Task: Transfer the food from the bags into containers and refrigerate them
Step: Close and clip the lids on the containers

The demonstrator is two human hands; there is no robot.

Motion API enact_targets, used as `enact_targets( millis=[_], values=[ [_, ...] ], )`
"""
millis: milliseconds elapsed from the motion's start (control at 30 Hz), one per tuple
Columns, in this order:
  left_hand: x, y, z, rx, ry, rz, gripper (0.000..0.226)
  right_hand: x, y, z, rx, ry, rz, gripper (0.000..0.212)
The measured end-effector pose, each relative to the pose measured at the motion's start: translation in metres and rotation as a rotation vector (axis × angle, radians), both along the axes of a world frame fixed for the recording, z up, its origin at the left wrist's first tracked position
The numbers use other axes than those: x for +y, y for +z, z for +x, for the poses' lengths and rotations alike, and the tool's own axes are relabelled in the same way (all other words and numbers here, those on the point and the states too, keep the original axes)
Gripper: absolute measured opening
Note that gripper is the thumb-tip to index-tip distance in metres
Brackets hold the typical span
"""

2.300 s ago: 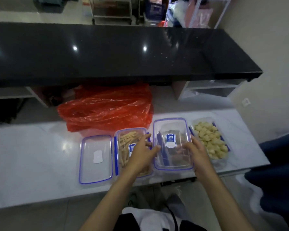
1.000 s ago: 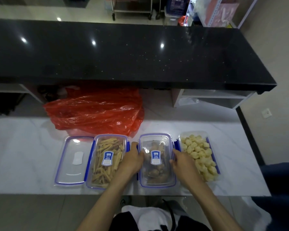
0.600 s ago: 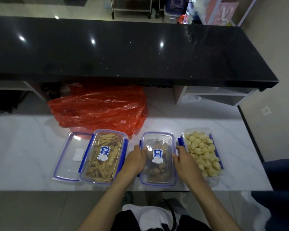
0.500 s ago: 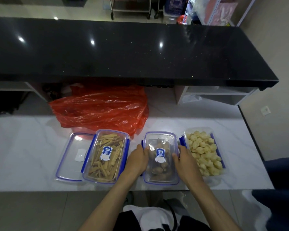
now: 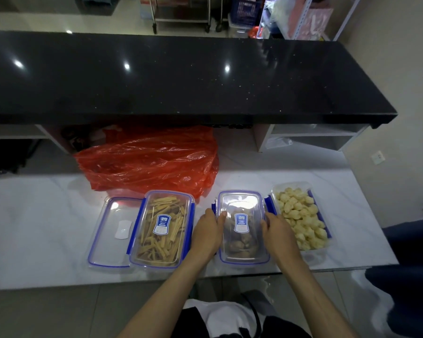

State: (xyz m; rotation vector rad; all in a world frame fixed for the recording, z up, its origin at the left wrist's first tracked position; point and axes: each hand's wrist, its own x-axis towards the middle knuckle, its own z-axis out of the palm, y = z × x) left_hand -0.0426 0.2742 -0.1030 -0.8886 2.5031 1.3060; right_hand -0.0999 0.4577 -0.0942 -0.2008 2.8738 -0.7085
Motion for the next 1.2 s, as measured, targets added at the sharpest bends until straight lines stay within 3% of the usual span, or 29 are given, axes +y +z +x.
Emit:
enact_targets(
  millis=[133, 300, 367, 467, 567, 600, 833, 967, 1033, 1200],
  values=[
    [0.006, -0.003, 0.004, 0.129, 0.084, -0.056, 0.029, -0.001, -0.008, 0.003, -0.144, -0.089, -0.124, 0.025],
    [0.006, 0.003, 0.003, 0.135, 0.253, 0.346, 0.055, 0.002, -0.011, 0.009, -0.344, -0.158, -0.289, 0.043],
    [0.004, 0.0, 0.003, 0.129, 0.316, 0.399, 0.066, 0.003, -0.011, 0.009, -0.349, -0.134, -0.31, 0.045],
    [0.004, -0.003, 0.008, 0.147, 0.355, 0.356, 0.067, 0.0, -0.008, 0.012, -0.346, -0.117, -0.307, 0.048],
    [0.006, 0.002, 0.015, 0.228, 0.355, 0.338, 0.022, -0.003, -0.003, 0.017, -0.304, -0.124, -0.316, 0.046],
    [0.007, 0.001, 0.017, 0.251, 0.33, 0.327, 0.02, -0.004, -0.002, 0.017, -0.273, -0.133, -0.316, 0.044],
    [0.005, 0.002, 0.028, 0.305, 0.249, 0.265, 0.028, -0.01, -0.007, 0.017, -0.096, -0.217, -0.241, 0.041],
    [0.0, -0.002, 0.028, 0.307, 0.247, 0.264, 0.03, -0.019, 0.005, 0.026, -0.076, -0.288, -0.394, 0.048],
    [-0.001, -0.002, 0.029, 0.306, 0.239, 0.25, 0.028, -0.021, 0.005, 0.028, -0.061, -0.266, -0.348, 0.05],
    [-0.002, -0.007, 0.027, 0.299, 0.212, 0.207, 0.033, -0.026, 0.006, 0.03, -0.035, -0.25, -0.243, 0.033]
  ],
)
